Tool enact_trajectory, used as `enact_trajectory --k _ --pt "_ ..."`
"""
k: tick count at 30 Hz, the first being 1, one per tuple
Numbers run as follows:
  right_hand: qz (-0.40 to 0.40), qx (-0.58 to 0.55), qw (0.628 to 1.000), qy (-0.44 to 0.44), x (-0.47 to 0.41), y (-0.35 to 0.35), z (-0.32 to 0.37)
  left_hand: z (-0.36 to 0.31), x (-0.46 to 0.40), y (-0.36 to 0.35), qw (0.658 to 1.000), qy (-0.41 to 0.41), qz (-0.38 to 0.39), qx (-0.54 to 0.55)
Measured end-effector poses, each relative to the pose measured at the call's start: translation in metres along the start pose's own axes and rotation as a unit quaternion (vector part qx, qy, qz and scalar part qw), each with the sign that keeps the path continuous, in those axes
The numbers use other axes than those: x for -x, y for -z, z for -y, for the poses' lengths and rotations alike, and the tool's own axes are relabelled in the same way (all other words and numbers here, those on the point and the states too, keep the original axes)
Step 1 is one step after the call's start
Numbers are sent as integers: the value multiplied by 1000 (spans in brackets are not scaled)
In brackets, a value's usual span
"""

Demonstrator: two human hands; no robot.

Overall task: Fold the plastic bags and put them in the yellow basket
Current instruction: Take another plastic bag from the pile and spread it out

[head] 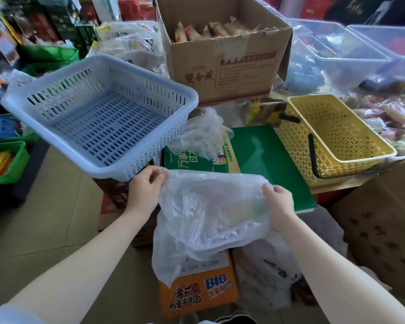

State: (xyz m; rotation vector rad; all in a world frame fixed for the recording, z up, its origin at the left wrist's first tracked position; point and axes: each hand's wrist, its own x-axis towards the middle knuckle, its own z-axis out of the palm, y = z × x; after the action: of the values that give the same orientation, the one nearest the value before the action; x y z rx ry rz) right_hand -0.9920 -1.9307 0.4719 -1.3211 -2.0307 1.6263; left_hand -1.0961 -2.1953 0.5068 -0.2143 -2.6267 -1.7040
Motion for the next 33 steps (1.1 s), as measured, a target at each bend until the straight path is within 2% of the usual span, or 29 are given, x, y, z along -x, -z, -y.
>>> enact_trajectory --k 3,4,7,10,11,13,17,21,23,25,29,33 --pt "33 211 977 -12 9 -1 -4 -4 5 1 999 5 32 18" --pt "40 243 969 11 12 -4 -2 -8 8 0 998 1 53 33" --pt "110 158 965 176 42 -18 31 -27 15 -3 992 -32 106 63" --pt "257 73 915 304 82 -31 68 -51 23 -6 983 -69 160 62" --pt "279 75 896 336 91 -34 73 -59 25 -7 980 -80 172 60" --pt "252 106 881 385 97 -39 77 -67 29 -6 976 -107 178 69" --pt "209 55 919 331 91 -42 76 -58 36 -3 970 -136 190 74" --pt "186 -69 953 230 83 -39 78 -28 37 0 957 -133 254 -31" --pt "205 -140 954 168 77 -35 75 -12 33 2 947 -97 292 -92" --pt "231 -188 947 116 70 -29 69 -3 32 0 933 -67 338 -99" --pt "270 -277 920 58 63 -16 64 7 32 -10 933 -71 337 -102" --pt "192 -260 945 58 51 -4 69 7 27 -5 948 -63 312 -10"
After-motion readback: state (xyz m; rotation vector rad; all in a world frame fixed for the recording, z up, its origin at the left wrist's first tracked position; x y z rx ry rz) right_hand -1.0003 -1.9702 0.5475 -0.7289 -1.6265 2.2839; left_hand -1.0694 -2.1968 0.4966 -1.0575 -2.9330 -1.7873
